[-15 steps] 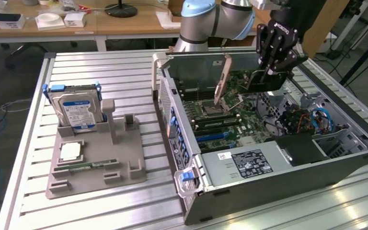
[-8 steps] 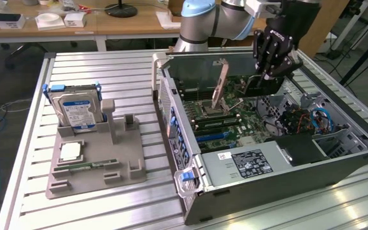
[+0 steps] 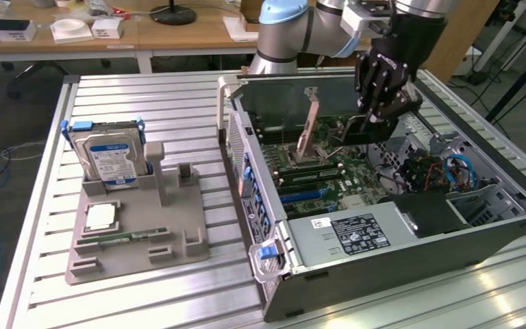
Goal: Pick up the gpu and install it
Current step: 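Insert the gpu into the slot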
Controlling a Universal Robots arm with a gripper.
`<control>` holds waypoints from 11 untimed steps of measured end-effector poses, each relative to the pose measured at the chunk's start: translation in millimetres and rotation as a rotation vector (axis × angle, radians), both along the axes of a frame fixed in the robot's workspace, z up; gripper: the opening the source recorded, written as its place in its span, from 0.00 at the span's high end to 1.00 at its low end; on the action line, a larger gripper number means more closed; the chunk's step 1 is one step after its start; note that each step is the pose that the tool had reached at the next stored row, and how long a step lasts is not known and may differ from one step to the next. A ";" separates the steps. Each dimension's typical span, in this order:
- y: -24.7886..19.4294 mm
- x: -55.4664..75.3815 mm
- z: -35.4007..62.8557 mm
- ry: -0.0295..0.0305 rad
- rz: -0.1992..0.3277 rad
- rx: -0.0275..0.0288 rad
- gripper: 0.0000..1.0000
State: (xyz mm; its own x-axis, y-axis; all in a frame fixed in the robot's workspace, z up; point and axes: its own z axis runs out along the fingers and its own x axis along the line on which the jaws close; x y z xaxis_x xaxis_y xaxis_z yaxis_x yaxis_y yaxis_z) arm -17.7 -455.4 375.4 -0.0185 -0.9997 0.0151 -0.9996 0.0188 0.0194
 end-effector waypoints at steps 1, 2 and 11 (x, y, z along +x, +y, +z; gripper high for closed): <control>0.0 -0.8 -1.8 0.0000 0.000 0.0001 0.74; 0.0 -1.8 -3.7 -0.0001 0.000 0.0000 0.74; 0.0 -9.7 -20.1 0.0000 -0.002 0.0000 0.74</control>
State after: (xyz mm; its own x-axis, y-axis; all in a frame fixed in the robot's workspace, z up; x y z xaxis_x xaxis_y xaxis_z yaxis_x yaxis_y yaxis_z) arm -27.4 -455.4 355.3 -0.0205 -0.9997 0.0151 -0.9996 0.0208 0.0194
